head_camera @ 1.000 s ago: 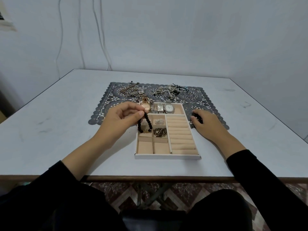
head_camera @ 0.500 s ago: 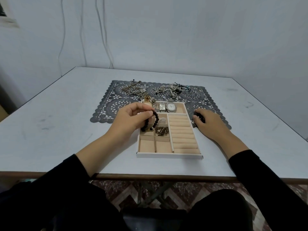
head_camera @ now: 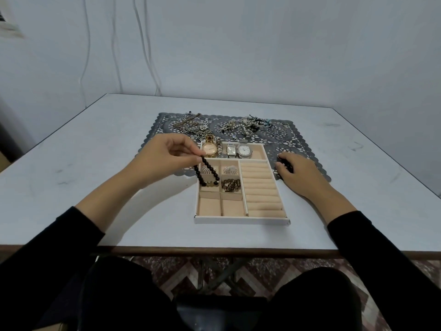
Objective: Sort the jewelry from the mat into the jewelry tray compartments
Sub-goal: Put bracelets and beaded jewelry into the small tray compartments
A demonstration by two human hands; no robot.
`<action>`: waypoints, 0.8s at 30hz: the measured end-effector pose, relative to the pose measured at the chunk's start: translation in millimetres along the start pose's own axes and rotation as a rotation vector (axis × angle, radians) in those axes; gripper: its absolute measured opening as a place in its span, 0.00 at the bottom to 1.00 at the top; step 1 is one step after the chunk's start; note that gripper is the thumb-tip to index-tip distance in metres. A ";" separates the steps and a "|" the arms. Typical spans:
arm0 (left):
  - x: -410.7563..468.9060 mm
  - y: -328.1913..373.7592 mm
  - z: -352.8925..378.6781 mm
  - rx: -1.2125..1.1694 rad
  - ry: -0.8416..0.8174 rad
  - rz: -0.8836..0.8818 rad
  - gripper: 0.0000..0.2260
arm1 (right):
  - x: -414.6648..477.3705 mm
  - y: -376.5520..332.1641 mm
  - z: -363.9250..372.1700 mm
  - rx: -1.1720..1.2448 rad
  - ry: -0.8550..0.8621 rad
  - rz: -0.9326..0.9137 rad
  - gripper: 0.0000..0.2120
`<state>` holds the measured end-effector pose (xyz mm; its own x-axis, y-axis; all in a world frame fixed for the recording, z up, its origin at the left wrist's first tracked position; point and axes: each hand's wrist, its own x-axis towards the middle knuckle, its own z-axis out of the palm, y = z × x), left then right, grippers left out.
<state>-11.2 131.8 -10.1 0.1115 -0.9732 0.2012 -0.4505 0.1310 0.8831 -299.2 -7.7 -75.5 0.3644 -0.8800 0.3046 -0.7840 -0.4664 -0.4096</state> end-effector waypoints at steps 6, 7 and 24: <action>2.4 3.6 -8.9 0.165 -0.059 0.062 0.08 | -1.2 -2.3 -1.1 0.006 -0.003 0.003 0.14; 1.9 4.2 -7.5 0.172 -0.048 0.070 0.09 | -1.3 -2.4 -1.3 0.005 -0.003 0.002 0.14; -14.6 -14.2 38.1 -0.105 0.028 0.017 0.05 | -3.1 -6.1 -4.2 0.008 -0.009 0.007 0.13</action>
<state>-40.1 137.0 -41.7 0.1304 -0.9652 0.2267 -0.3573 0.1675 0.9189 -297.6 -1.8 -70.3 0.3635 -0.8839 0.2944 -0.7826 -0.4611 -0.4182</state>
